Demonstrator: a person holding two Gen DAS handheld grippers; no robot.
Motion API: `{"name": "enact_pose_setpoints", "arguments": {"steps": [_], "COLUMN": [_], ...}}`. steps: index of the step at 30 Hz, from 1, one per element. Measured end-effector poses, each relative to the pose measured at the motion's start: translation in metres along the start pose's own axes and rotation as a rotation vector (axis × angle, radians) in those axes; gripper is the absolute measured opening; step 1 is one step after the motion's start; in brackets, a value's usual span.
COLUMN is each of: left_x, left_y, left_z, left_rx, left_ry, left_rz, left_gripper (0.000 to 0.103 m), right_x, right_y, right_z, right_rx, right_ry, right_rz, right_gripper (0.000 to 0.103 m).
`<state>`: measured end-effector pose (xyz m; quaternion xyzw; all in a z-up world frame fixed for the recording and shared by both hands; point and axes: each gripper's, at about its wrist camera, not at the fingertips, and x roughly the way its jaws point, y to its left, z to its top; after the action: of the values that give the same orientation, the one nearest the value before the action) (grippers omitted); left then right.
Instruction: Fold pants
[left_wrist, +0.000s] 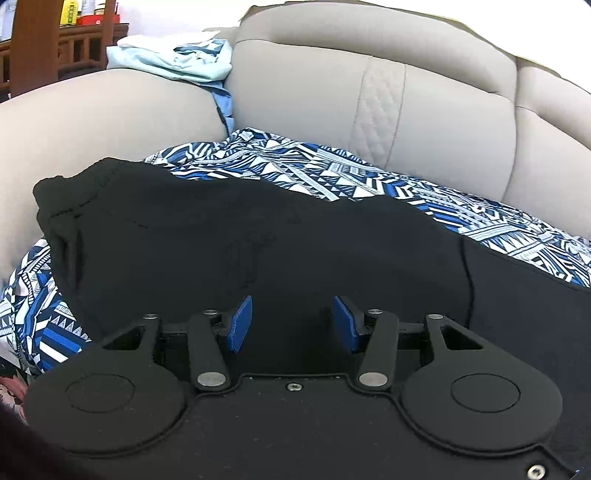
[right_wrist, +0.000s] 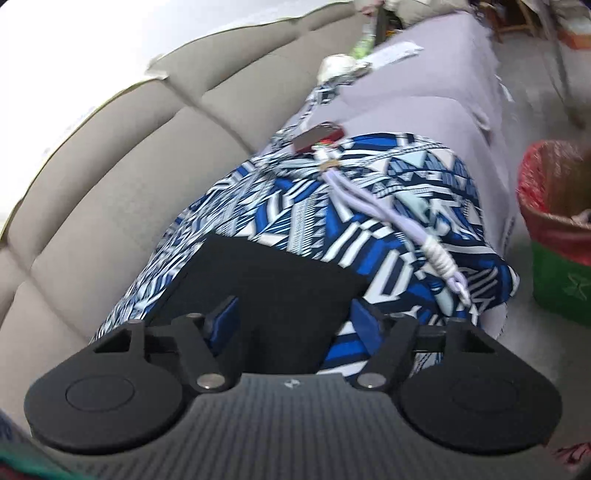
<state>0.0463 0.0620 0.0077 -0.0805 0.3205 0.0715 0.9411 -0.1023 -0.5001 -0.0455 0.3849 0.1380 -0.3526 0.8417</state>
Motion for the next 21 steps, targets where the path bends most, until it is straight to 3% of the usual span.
{"name": "enact_pose_setpoints", "arguments": {"steps": [4, 8, 9, 10, 13, 16, 18, 21], "left_x": [0.005, 0.006, 0.006, 0.006, 0.006, 0.006, 0.006, 0.005], "left_y": [0.005, 0.009, 0.010, 0.011, 0.016, 0.020, 0.024, 0.032], "left_z": [0.001, 0.002, 0.002, 0.002, 0.004, 0.005, 0.005, 0.002], "left_rx": [-0.025, -0.024, -0.021, -0.021, -0.029, -0.044, -0.063, -0.104], "left_ry": [0.017, 0.013, 0.009, 0.007, -0.001, -0.010, -0.011, -0.001], "left_rz": [0.013, 0.019, 0.020, 0.020, 0.018, 0.017, 0.014, 0.005], "left_gripper": [0.047, 0.047, 0.047, 0.047, 0.047, 0.047, 0.047, 0.047], "right_x": [-0.001, 0.015, 0.021, 0.026, 0.036, 0.024, 0.010, -0.026], "right_y": [0.021, 0.026, 0.027, 0.028, 0.037, 0.090, 0.137, 0.211], "right_z": [-0.015, -0.001, 0.003, 0.007, 0.015, 0.007, -0.008, -0.056], "right_rx": [-0.135, -0.093, -0.078, -0.064, -0.045, -0.225, -0.352, -0.558], "right_ry": [0.014, 0.004, 0.007, 0.012, 0.050, 0.053, 0.080, 0.162], "right_rz": [0.009, 0.017, 0.013, -0.002, 0.032, 0.113, 0.225, 0.457], "right_gripper": [0.057, 0.044, 0.029, 0.008, 0.006, 0.005, 0.005, 0.004]}}
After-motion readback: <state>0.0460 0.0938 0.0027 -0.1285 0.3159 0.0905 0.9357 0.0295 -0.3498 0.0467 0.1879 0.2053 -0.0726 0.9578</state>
